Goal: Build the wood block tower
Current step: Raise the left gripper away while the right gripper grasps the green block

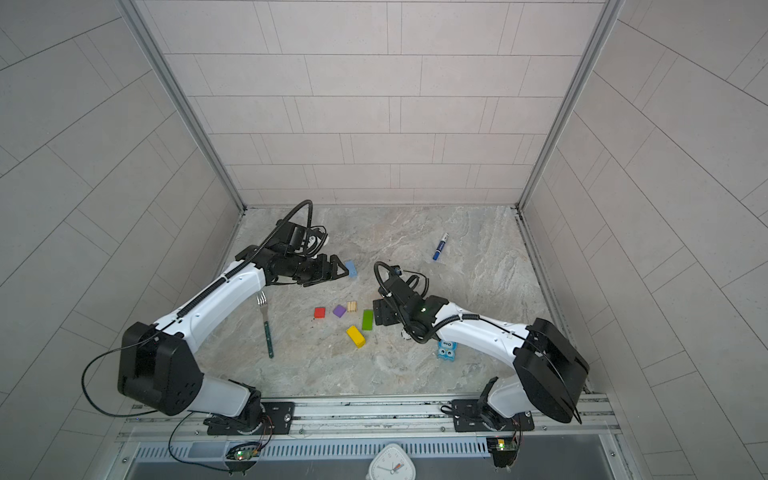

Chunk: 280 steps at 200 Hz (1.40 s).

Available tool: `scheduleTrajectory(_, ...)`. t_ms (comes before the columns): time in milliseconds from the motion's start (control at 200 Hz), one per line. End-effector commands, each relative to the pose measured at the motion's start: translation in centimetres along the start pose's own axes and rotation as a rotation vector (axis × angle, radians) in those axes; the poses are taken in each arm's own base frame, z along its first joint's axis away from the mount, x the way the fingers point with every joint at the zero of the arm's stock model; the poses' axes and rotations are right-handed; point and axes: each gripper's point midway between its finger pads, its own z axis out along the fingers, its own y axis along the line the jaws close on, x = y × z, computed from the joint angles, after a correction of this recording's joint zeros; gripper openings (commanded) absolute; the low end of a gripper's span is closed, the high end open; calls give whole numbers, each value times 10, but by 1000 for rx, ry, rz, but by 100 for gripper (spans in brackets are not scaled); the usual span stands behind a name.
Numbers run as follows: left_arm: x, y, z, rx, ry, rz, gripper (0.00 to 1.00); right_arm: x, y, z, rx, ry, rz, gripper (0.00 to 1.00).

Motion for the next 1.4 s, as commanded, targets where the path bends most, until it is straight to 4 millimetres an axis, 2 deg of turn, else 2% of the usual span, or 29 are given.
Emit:
scheduleTrajectory(0,-1,-9,-10,65,-26,3,84,4,7,7,41,12,8,85)
scheduleTrajectory(200,-3,-9,-22,58,-72,20,84,14,30,26,42,44,-27,81)
scheduleTrajectory(395,-7,-6,-36,11,-139,43,84,16,41,41,63,30,-37,74)
scheduleTrajectory(550,-9,-6,-38,25,-158,35,84,22,40,56,89,44,-16,70)
scheduleTrajectory(966,-13,-8,-42,48,-189,31,84,34,43,78,105,91,-17,53)
scheduleTrajectory(1256,-14,-7,-42,54,-198,27,83,38,43,84,112,110,-22,49)
scheduleTrajectory(1396,-14,-7,-41,60,-194,20,83,38,40,82,130,111,-37,44)
